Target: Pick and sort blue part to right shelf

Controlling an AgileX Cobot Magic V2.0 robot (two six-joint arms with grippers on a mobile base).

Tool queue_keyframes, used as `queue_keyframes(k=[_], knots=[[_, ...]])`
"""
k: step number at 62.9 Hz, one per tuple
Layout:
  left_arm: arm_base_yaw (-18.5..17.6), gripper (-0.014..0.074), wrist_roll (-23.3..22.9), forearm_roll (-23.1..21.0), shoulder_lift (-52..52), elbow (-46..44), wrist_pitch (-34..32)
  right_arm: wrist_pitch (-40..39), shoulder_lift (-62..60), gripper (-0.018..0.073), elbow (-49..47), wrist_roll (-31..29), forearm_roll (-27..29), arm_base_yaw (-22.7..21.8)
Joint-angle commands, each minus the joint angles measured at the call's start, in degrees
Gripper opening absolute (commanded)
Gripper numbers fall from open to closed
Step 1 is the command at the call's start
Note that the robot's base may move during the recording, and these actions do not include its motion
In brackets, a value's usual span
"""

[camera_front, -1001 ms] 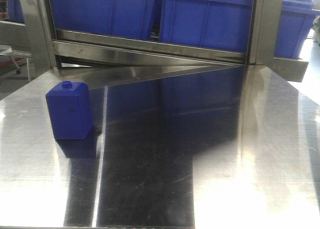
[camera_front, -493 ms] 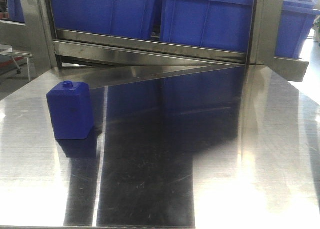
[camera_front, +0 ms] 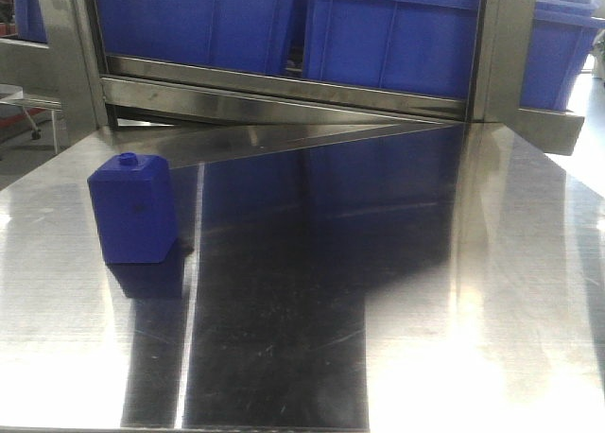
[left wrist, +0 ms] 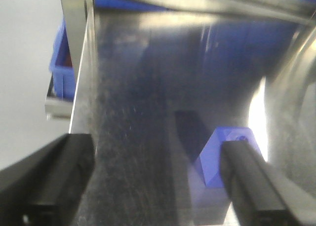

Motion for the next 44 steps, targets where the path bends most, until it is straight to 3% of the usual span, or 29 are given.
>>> queue_keyframes(k=[1, 10, 20, 30, 44], knots=[[-0.3, 0.0650, -0.6, 0.1, 4.2, -5.6, -0.4, -5.1, 0.5, 0.0398, -1.6, 0.0, -0.1, -0.4], [-1.4, 0.0650, -0.8, 0.1, 11.9, -12.6, 7.5, -5.1, 0.5, 0.0398, -1.6, 0.0, -0.1, -0.4], [-5.4, 0.0650, -1.1, 0.1, 20.3, -21.3, 17.7, -5.1, 0.5, 0.0398, -1.6, 0.0, -0.1, -0.4], [-9.0, 0.0650, -9.1, 1.5, 28.5, -28.8, 25.4, -5.1, 0.5, 0.0398, -1.6, 0.0, -0.1, -0.4], [-14.4, 0.0650, -13.3, 3.5, 36.2, -37.4, 32.3, -5.1, 0.5, 0.0398, -1.6, 0.0, -0.1, -0.4]])
